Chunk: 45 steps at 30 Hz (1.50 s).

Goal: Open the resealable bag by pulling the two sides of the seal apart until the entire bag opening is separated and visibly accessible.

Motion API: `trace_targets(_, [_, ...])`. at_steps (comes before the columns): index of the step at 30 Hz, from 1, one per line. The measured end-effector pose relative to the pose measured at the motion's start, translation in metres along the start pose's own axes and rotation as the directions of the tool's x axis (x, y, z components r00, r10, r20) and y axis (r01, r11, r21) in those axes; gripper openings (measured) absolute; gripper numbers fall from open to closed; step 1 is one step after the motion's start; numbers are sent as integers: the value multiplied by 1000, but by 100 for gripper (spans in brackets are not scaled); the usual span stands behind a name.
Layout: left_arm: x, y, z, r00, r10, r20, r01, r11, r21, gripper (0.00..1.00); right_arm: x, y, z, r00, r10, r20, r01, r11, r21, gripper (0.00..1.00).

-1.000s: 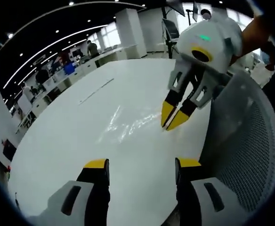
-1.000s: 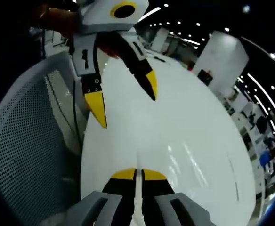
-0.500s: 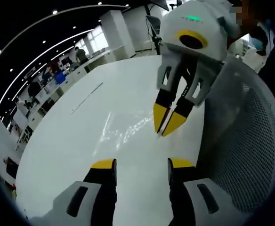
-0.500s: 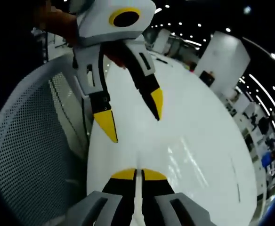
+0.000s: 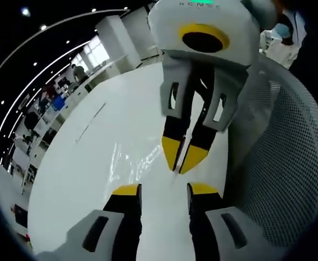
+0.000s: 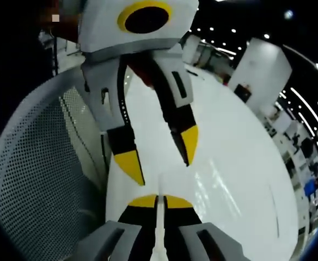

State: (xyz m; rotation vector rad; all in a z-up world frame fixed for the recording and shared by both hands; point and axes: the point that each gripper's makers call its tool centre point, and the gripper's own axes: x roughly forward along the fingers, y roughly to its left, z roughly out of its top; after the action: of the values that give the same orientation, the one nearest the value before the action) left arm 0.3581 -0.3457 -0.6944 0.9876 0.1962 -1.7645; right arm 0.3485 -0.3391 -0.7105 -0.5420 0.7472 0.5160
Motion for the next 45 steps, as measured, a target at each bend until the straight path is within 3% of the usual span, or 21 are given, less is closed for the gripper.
trace_targets(5, [3, -3, 2, 1000, -17, 4, 17, 999, 36, 21, 1, 3, 4, 1000, 8, 6, -8, 1000, -15, 0])
trace_targets(10, [4, -3, 1, 1000, -20, -11, 20, 997, 75, 20, 0, 4, 6, 1000, 9, 9, -9, 1000, -17, 0])
trace_targets(13, [4, -4, -3, 999, -21, -37, 26, 991, 132, 18, 1, 5, 6, 1000, 13, 9, -13, 1000, -25, 0])
trace_targets(27, [7, -15, -5, 995, -71, -65, 85, 966, 246, 2, 1, 8, 9, 1000, 21, 11, -21, 999, -41, 0])
trace_targets(29, [7, -16, -5, 995, -78, -65, 93, 958, 272, 0, 1, 8, 9, 1000, 21, 9, -21, 999, -46, 0])
trace_targets(31, [7, -18, -4, 994, -86, -65, 103, 931, 349, 0, 1, 8, 8, 1000, 22, 6, -21, 999, -50, 0])
trace_targets(39, [8, -21, -5, 992, -116, -52, 127, 932, 339, 0, 0, 11, 5, 1000, 26, 4, -25, 996, -83, 0])
trace_targets(45, [4, -19, -4, 994, -109, -19, 110, 952, 287, 0, 0, 10, 8, 1000, 18, 15, -17, 995, -96, 0])
